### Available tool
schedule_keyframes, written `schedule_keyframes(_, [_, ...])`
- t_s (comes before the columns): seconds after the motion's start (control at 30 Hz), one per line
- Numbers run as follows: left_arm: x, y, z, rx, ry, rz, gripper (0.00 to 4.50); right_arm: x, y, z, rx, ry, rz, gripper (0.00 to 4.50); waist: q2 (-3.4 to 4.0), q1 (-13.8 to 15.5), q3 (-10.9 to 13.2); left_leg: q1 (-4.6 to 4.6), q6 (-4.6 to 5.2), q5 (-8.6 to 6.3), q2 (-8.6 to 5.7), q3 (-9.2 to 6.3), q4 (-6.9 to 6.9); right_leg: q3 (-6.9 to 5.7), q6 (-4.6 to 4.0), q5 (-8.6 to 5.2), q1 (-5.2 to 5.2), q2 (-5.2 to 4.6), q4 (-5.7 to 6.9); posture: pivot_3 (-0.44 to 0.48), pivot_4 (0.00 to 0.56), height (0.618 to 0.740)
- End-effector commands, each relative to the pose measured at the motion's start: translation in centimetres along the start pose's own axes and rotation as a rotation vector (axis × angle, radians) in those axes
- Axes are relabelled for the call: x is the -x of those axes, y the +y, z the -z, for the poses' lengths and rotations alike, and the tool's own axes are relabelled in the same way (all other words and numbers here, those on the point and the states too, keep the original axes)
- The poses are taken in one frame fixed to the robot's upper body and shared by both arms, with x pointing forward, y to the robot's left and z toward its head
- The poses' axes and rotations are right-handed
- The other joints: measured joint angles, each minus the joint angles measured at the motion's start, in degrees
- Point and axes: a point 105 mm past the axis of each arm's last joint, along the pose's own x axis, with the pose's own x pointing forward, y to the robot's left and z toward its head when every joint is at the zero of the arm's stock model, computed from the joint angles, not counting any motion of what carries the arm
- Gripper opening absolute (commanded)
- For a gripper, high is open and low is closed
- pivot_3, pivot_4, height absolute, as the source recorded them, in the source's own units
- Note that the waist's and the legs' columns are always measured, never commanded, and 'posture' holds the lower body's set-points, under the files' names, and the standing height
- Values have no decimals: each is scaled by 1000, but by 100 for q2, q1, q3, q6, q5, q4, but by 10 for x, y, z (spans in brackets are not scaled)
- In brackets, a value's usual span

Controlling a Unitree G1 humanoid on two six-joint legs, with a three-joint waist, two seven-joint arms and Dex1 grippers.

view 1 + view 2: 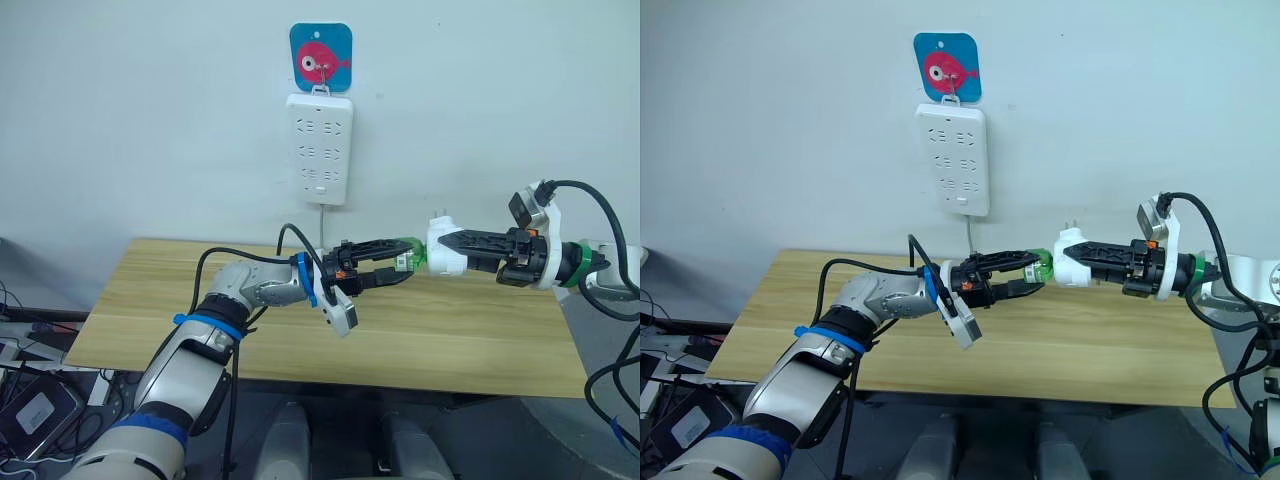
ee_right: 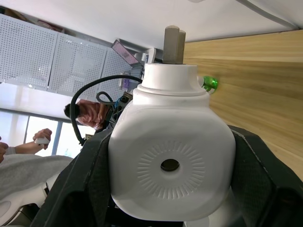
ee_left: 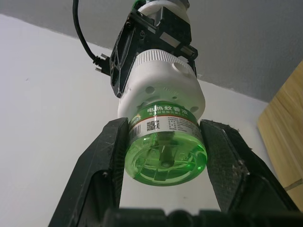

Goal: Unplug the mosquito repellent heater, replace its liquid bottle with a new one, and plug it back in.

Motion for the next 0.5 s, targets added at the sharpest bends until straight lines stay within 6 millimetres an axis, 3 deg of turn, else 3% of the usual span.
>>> schedule_keyframes(0.03, [-5, 8, -3, 14, -38, -22, 2163, 2, 14, -2, 51, 10, -29, 2976, 0, 0, 0, 0, 0, 0, 0, 0, 0, 0, 0, 0, 0, 0, 0, 170, 182, 740])
schedule_keyframes(0.2, [-12, 10, -11, 342, -52, -58, 2163, 2, 14, 14, 111, 105, 10, 2976, 0, -19, 0, -1, 0, 0, 0, -1, -1, -1, -3, 1, 0, 0, 0, 173, 185, 740])
schedule_keyframes(0.37, [-10, 35, -8, 972, -41, -39, 2163, 3, 16, 22, 141, 147, 2, 2976, 2, -112, 3, -2, 0, 0, 6, -15, -3, -14, -29, 6, 0, 1, 1, 175, 186, 740])
schedule_keyframes(0.5, [-2, 31, -3, 1631, 15, 29, 2163, 2, 18, 27, 157, 179, -12, 2976, 2, -201, 3, 4, 6, 4, 9, -32, 4, -23, -10, -7, 3, 12, 10, 180, 183, 740])
